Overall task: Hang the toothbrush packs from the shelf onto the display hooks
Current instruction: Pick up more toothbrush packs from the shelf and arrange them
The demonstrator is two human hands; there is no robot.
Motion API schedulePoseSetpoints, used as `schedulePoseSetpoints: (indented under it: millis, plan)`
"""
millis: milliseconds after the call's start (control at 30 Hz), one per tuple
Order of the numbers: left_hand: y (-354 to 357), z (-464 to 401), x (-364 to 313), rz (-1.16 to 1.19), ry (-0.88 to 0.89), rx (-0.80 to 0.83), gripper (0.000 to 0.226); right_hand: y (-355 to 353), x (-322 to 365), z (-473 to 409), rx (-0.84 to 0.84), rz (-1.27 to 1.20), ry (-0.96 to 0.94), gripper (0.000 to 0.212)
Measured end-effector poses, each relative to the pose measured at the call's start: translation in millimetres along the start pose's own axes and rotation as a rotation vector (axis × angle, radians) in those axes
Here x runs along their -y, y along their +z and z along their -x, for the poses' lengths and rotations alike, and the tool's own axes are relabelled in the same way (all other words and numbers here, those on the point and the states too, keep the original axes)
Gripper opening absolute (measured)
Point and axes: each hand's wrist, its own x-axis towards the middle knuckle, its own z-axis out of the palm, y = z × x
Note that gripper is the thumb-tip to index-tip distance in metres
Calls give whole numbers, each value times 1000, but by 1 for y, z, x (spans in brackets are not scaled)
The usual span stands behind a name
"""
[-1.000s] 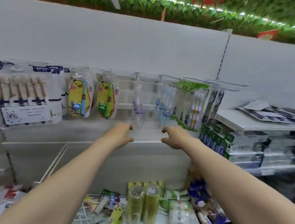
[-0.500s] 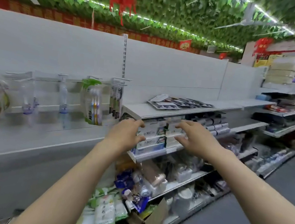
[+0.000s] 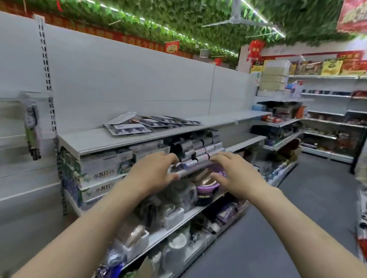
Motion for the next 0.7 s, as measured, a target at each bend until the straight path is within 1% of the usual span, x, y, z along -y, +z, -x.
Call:
schedulePoseSetpoints:
  millis: [133, 233, 500, 700]
  plan:
    - [31, -85, 0, 27, 29, -13, 44, 13, -57, -54, 2, 43, 19, 51]
    - [45, -156, 5, 52, 34, -37, 45, 19, -98, -112, -18, 53, 33, 54]
    - [67, -329, 28, 6, 26, -90, 45, 34, -187, -263, -66, 12, 8, 55]
    - [106, -421, 45, -28, -55, -87, 45, 73, -260, -362, -58, -49, -79, 54]
